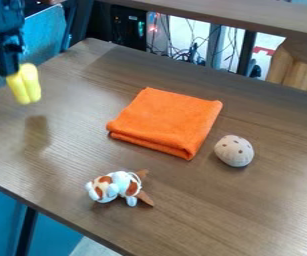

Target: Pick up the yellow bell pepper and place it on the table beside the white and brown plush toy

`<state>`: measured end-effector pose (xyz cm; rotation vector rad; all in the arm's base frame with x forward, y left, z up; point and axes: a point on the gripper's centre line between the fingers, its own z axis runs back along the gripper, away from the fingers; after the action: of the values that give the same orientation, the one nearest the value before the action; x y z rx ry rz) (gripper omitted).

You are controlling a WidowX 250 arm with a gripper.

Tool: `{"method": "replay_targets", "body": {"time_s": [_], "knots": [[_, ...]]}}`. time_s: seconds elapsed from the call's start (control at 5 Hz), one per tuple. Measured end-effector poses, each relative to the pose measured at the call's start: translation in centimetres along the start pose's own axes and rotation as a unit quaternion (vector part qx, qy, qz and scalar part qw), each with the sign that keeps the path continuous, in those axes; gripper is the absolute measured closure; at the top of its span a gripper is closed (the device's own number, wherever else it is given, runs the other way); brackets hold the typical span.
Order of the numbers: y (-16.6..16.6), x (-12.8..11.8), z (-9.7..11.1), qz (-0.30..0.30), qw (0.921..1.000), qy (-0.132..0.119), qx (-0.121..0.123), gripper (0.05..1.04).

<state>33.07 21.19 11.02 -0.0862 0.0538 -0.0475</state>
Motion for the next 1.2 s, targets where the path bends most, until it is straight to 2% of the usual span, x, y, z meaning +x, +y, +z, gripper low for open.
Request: {"method": "replay_targets", "body": {"time_s": [0.2,0.4,0.6,1.0,1.2], "knots": [[-4.6,-0.4,1.2,-0.077,0.9969,-0.007,0.014,0.988],[-8.6,-1.1,0.8,-0.134,0.9905,0.021,0.025,0.988],[-10.0,-2.2,0.2,-0.160,0.9857,0.047,0.026,0.988],[-12.5,-5.0,-3.8,-0.216,0.9692,0.099,0.064,0.988],[-13.2,-6.0,-4.8,-0.230,0.9644,0.108,0.071,0.988]]}}
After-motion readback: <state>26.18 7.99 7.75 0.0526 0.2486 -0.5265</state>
